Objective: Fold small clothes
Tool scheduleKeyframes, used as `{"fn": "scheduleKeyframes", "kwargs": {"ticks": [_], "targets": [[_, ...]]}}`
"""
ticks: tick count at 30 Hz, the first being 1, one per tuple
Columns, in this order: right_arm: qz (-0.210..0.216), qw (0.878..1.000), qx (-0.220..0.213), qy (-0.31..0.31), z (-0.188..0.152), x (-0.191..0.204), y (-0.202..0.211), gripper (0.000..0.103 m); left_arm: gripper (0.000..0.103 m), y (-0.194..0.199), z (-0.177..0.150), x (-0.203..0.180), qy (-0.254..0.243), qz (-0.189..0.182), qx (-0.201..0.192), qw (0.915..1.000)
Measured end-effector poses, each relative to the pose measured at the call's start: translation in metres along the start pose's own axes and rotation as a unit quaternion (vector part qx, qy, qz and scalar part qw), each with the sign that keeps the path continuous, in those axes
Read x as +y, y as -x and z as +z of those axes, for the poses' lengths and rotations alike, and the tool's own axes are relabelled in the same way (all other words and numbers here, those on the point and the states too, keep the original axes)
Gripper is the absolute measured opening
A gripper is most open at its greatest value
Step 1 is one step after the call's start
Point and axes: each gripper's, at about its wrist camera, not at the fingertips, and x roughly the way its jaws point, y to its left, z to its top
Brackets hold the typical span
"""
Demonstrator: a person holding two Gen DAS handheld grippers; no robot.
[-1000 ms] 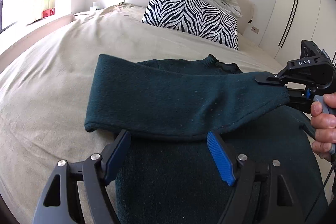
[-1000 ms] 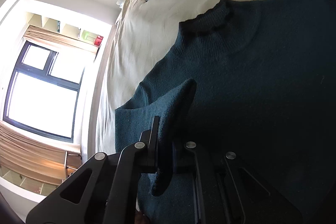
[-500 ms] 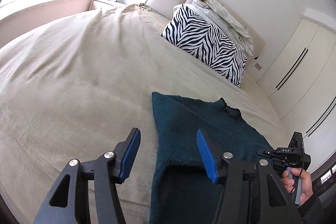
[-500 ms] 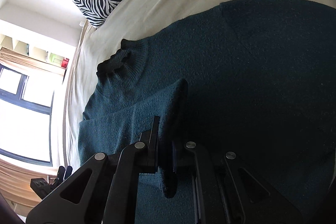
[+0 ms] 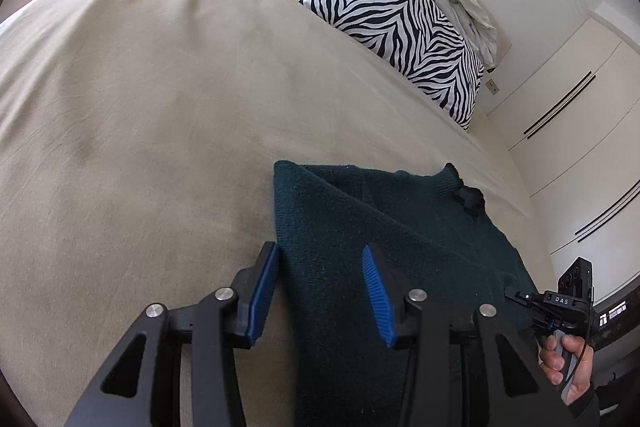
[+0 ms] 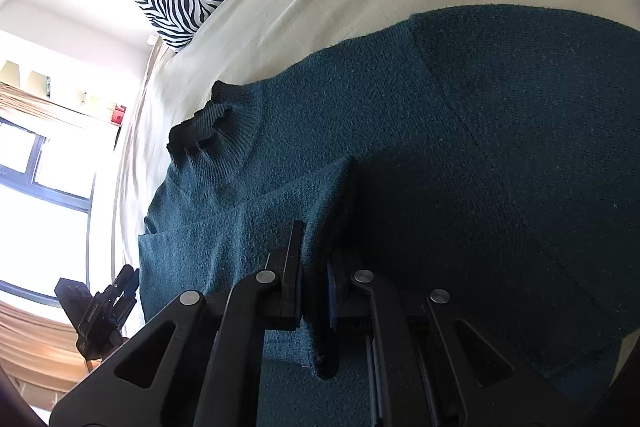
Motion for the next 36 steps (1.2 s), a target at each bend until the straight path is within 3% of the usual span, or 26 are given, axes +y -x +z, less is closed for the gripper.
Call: {"fn": "scheduleKeyframes", "kwargs": {"ticks": [4,7,12,16,19,20,24,26,30,32,36], "targets": [[-0.001,1.0,-0.002,0.002,-0.002,0.001,0.002,0.008,0.041,-0.012,0.001,-0.005,-0.045,0.027,0.007,0.9986],[0.014,1.0,-0.001,-0.024,0.001,-0.005,0.001,0.008,0.041,-0.008,0.004,-0.008,-0.045,0.03,0.01,0.9985],[0.022,0.998,-0.013,-0.051,0.0,-0.01,0.009,0.01,0.041,0.017,0.025,-0.017,-0.037,-0.004,-0.033,0.9987],[0.01,0.996,-0.054,-0.064,-0.001,-0.016,0.026,0.019,0.041,0.005,0.029,-0.02,-0.041,-0.04,-0.016,0.9982],[0.03,0.995,-0.065,-0.074,-0.003,-0.022,0.034,0.019,0.04,-0.019,0.015,-0.009,-0.028,-0.032,0.022,0.9989],[0.043,0.994,-0.068,-0.068,-0.005,-0.02,0.037,0.019,0.036,-0.021,0.011,-0.004,-0.025,-0.039,0.018,0.9988],[0.1,0.993,-0.053,-0.023,-0.022,0.005,0.037,0.019,0.036,-0.01,0.007,-0.002,-0.018,-0.045,0.013,0.9987],[0.099,0.995,-0.029,-0.002,-0.032,0.017,0.026,0.019,0.041,-0.002,0.001,-0.008,-0.034,-0.042,0.013,0.9984],[0.092,0.996,-0.005,-0.009,-0.044,0.011,0.005,0.019,0.041,0.012,-0.028,-0.021,-0.08,-0.032,0.024,0.996],[0.112,0.993,-0.015,-0.03,-0.048,0.0,0.008,0.019,0.049,0.023,-0.043,-0.028,-0.105,-0.018,0.018,0.9942],[0.108,0.992,-0.049,-0.046,-0.058,-0.015,0.034,0.019,0.058,0.041,-0.067,-0.04,-0.147,0.008,0.015,0.9891]]}}
